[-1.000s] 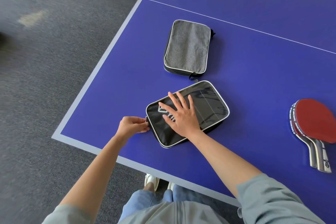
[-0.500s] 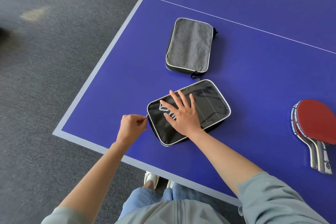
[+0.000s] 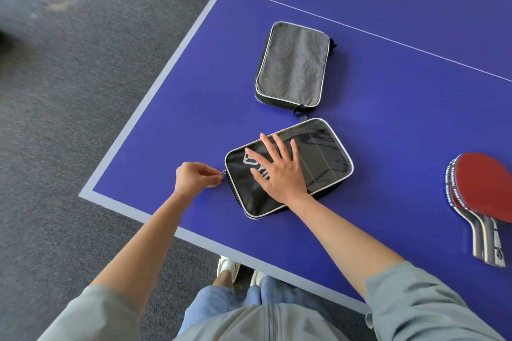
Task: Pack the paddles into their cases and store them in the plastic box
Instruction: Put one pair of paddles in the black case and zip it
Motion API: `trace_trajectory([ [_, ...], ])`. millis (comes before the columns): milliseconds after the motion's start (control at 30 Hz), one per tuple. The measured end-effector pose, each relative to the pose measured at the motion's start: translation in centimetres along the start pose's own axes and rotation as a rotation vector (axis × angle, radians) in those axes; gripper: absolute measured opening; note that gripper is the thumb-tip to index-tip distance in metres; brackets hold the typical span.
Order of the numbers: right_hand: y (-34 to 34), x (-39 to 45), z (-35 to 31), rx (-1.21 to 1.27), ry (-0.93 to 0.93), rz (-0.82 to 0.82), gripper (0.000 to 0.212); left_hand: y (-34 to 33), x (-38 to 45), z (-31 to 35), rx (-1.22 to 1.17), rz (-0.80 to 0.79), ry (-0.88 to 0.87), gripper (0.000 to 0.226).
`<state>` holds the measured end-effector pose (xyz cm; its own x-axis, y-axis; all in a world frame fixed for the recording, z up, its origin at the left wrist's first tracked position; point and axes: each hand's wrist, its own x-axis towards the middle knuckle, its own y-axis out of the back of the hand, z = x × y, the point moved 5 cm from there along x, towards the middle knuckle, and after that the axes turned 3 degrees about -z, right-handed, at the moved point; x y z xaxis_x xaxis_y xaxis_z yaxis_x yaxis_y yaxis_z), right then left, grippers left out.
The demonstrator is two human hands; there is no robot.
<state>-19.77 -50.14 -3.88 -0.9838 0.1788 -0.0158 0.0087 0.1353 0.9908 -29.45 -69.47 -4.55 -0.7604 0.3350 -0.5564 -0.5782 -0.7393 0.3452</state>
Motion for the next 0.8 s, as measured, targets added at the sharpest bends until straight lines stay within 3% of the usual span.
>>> trace_trajectory([
  [67, -0.1, 0.0, 0.0, -0.006, 0.003, -0.002, 0.048, 0.6, 0.2, 1.3, 0.18, 0.066, -0.191, 0.005],
  [167, -0.1, 0.0, 0.1, -0.006, 0.004, -0.01, 0.049, 0.9, -0.4, 1.8, 0.194, 0.082, -0.308, 0.006],
  [433, -0.1, 0.0, 0.0, -0.003, -0.008, -0.009, 0.048, -1.2, -3.5, 0.6, 0.06, 0.073, -0.394, 0.015],
  [533, 0.0, 0.0, 0.0, 0.0, -0.013, -0.006, 0.048, -2.5, -5.1, -0.6, 0.111, -0.005, -0.429, 0.01],
  [667, 0.2, -0.1, -0.2, 0.016, -0.003, -0.015, 0.047, -5.3, -7.1, -2.1, 0.093, -0.176, -0.342, 0.01],
  [800, 1.3, -0.2, -0.8, 0.131, 0.019, -0.018, 0.043, -5.8, -7.1, -1.6, 0.085, -0.145, -0.324, 0.012],
])
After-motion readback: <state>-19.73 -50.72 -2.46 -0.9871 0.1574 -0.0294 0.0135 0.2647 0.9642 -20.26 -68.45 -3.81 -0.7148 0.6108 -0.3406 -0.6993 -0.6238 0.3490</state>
